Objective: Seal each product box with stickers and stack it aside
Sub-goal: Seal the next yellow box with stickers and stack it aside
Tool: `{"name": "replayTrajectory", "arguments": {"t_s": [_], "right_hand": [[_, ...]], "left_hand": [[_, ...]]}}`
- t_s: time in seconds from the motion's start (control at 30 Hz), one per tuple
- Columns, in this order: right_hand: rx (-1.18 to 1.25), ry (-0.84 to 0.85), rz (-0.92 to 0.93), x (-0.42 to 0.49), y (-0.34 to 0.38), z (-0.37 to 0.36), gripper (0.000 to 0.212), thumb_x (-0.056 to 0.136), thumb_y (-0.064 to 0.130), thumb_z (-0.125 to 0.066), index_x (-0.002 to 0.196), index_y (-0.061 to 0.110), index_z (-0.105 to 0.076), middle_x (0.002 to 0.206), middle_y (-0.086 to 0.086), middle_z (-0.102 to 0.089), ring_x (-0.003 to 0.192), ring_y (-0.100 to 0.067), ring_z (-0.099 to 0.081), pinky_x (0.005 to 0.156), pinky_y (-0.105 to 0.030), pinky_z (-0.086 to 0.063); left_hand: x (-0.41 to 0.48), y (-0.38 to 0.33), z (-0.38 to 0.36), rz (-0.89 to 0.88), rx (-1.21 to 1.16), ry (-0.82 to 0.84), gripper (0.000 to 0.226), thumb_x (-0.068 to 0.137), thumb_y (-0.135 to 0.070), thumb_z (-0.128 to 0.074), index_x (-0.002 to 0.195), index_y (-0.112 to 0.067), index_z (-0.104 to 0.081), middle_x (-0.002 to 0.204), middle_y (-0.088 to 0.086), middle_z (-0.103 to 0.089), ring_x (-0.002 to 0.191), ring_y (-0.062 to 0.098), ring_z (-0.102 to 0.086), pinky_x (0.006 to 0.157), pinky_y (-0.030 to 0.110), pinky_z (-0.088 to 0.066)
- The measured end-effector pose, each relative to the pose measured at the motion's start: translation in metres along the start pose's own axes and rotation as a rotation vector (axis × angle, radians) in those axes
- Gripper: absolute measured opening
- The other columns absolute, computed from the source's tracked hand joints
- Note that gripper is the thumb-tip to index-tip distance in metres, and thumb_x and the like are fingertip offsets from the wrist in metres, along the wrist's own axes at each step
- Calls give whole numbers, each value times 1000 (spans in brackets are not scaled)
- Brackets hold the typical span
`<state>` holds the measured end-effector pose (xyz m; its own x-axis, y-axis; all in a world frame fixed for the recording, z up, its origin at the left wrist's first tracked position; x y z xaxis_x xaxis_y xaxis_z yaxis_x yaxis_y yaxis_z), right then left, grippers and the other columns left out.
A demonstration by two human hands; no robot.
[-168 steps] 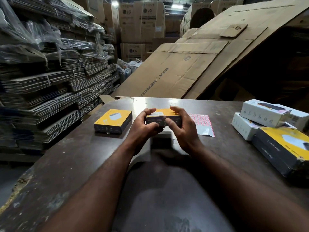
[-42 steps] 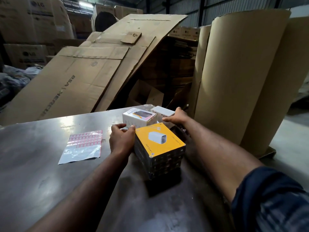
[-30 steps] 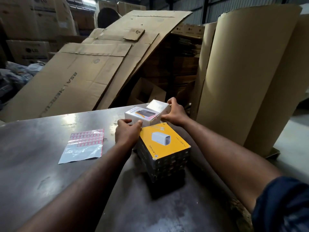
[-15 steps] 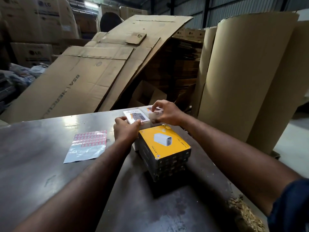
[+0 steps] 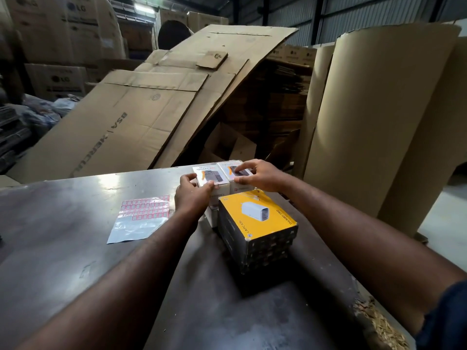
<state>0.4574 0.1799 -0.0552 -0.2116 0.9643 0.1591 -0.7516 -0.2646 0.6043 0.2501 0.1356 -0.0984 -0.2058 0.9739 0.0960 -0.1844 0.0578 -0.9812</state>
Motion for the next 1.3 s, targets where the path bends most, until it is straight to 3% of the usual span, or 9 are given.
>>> {"name": "replayTrajectory", "arguments": {"t_s": [0.1,0.2,0.3,0.47,0.77,0.93,1.03,1.13,1.3], "right_hand": [[-25,14,-10,1,-1,2,33,90,38,-73,121,26,-70,148,-6,-46,136,-25,-43,90,-30,-39],[-68,29,-20,2,-2,3,35,89,39,-74,121,29,-69,147,-5,-45,135,-25,-44,91,-30,-40],[-120,26,2,0,0,5,38,87,38,-77,123,30,-68,144,-4,-48,132,-23,-45,94,-31,-42],[-208,9,61,0,6,6,41,87,28,-78,127,26,-68,141,-5,-53,128,-23,-49,96,-34,-47],[-343,64,69,-4,11,4,55,88,5,-73,135,29,-59,146,-7,-49,134,-26,-46,95,-33,-51],[-427,82,38,-5,32,4,59,85,19,-79,138,27,-54,143,-5,-52,126,-23,-52,88,-30,-49],[-466,46,48,-3,61,2,62,81,15,-80,136,25,-54,140,-4,-55,124,-23,-55,96,-38,-53],[-538,-4,147,-1,99,-11,51,86,6,-68,132,24,-58,136,-6,-54,120,-26,-55,97,-45,-52],[-400,5,370,-5,189,-83,37,88,16,-73,124,14,-63,129,-12,-57,117,-29,-57,99,-37,-48]], "left_hand": [[-2,-1,3,-122,139,7,54,83,-40,-78,132,-34,-55,127,11,-59,116,28,-59,99,50,-52],[-3,-4,3,-231,291,0,44,86,-39,-77,128,-31,-64,128,13,-54,120,26,-55,104,34,-46],[-7,-8,2,-291,360,-26,31,89,-35,-75,119,-30,-69,131,10,-47,117,23,-54,93,22,-40],[-8,-9,2,-378,383,-41,22,89,-32,-75,111,-29,-71,129,8,-47,97,12,-46,88,23,-42],[-4,-8,2,-352,413,18,37,85,-11,-76,117,-29,-69,132,8,-44,103,16,-52,88,17,-38],[-10,-10,20,-313,405,47,51,85,-22,-78,131,-33,-61,132,9,-48,112,26,-60,100,25,-44],[-16,-13,47,-301,395,42,56,86,-25,-77,137,-31,-55,136,10,-48,117,27,-60,105,36,-47],[-23,-13,89,-305,410,-10,56,86,-25,-76,138,-25,-54,135,10,-51,114,26,-60,104,35,-46],[-43,6,188,-303,478,-199,49,87,-23,-74,133,-16,-57,128,8,-57,114,24,-60,100,34,-45]]}}
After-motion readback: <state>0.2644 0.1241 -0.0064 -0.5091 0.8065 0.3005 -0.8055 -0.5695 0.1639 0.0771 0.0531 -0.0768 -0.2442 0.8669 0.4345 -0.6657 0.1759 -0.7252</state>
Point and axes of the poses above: each hand's wrist, its own x-axis towards the middle knuckle, its own z-axis out of the back of the hand, y = z × x, the point moved 5 cm from there along x, towards the middle knuckle
